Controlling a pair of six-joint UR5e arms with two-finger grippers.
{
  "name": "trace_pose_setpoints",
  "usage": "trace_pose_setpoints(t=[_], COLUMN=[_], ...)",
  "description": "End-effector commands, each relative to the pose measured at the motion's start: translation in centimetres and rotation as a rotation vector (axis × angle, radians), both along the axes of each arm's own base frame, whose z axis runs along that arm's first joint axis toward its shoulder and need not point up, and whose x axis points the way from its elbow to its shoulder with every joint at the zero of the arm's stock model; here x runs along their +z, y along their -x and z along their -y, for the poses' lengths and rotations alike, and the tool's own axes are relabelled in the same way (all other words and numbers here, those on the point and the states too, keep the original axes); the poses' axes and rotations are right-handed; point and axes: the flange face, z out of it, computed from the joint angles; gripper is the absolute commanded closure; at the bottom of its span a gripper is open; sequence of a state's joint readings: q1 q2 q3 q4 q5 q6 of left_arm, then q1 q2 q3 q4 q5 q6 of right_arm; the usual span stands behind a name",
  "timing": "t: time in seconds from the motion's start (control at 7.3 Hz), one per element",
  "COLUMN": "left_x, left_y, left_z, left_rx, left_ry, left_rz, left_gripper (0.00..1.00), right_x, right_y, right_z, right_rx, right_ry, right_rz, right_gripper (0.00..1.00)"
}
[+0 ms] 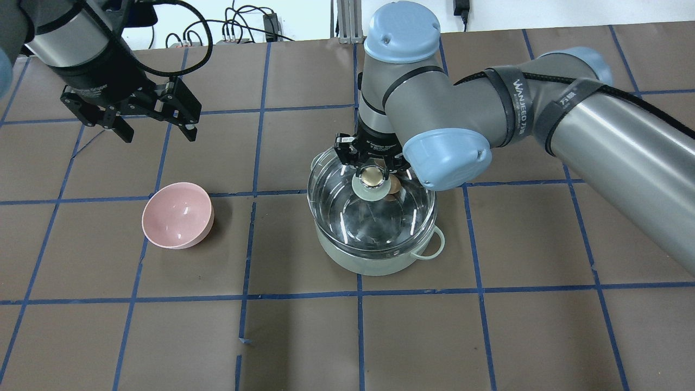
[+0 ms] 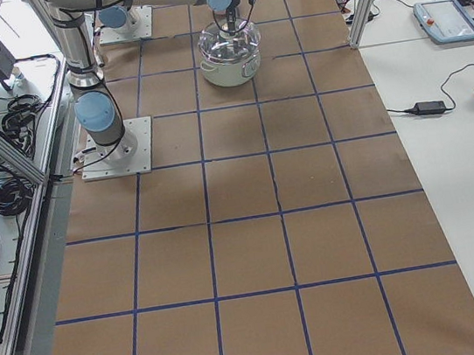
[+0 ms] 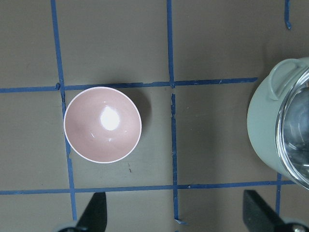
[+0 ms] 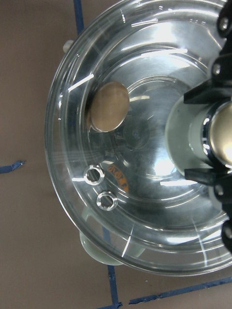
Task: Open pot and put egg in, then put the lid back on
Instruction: 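Lower the glass lid onto the pot with the right gripper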
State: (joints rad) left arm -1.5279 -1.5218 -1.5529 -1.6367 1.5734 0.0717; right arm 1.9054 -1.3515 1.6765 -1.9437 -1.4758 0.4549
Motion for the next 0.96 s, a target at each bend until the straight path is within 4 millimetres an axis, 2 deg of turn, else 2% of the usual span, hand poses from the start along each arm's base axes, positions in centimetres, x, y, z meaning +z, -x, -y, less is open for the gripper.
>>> trace_pose_setpoints(t=[0.0, 0.82], left_x=[-0.20, -0.21], left_y=[0.02, 0.04], left_z=[-0.03, 0.02], left_rx=[-0.002, -0.011], left_ry=[-0.004, 0.001], left_rz=[-0.003, -0.004], left_gripper=[0.00, 0.00], right_x=[-0.11, -0.10], right_y=[0.54, 0.64], right_z=[0.28, 0.27], right_rx=[-0.005, -0.010], right_ry=[-0.005, -0.005], right_rz=[0.000, 0.000], right_gripper=[0.68, 0.67])
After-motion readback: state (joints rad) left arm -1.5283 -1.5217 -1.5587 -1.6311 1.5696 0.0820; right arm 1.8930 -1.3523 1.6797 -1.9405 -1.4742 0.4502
